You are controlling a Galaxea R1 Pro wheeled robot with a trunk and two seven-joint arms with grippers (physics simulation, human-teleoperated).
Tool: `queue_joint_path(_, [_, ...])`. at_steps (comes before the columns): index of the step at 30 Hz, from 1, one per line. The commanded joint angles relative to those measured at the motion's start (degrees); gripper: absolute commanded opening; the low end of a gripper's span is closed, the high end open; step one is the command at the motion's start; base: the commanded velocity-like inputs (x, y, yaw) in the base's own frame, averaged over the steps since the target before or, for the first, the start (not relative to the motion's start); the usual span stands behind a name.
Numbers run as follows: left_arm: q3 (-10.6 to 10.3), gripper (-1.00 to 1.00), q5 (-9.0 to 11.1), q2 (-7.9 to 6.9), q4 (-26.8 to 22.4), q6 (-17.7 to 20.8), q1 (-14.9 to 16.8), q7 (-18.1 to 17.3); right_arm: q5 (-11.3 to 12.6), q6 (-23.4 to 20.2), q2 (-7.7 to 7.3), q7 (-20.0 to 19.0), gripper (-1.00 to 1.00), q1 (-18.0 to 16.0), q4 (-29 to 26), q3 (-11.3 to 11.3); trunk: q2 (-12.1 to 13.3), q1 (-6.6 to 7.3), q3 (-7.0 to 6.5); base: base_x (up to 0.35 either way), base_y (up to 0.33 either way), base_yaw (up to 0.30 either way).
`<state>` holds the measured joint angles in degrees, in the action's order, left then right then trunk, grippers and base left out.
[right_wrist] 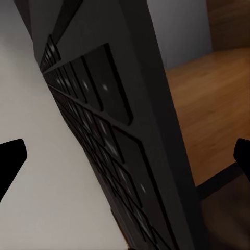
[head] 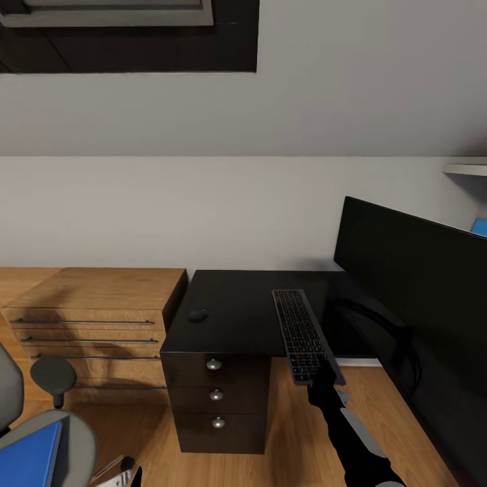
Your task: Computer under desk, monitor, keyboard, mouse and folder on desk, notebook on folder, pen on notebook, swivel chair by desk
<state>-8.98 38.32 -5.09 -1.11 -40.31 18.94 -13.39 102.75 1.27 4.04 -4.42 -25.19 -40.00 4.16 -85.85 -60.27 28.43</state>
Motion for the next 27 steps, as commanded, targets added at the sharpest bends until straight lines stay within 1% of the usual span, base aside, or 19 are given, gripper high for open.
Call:
queue_joint_path(1, [-0.4,1.0,0.6,-0.01,0.1,-0.1,0.0,-0.3,0.6,0.1,0.03,-0.2,1.0,0.0,0.0,0.1,0.0,0.0,0.06,0.0,0.0,0.0])
queue_joint_path(5, [-0.4,1.0,0.6,-0.01,0.1,-0.1,0.0,-0.3,0.6,0.1,0.01,-0.2,1.0,0.0,0.0,0.0,0.0,0.0,0.06,-0.012,0.0,0.0])
queue_joint_path(9, [-0.4,1.0,0.6,-0.01,0.1,-0.1,0.0,-0.3,0.5,0.1,0.01,-0.2,1.0,0.0,0.1,0.0,0.0,0.0,0.06,-0.171,0.0,0.0])
queue_joint_path(27, [-0.4,1.0,0.6,-0.05,0.1,-0.1,0.0,-0.3,0.5,0.1,0.08,-0.2,1.0,0.0,0.1,-0.3,0.0,0.0,0.06,-0.302,0.0,0.0])
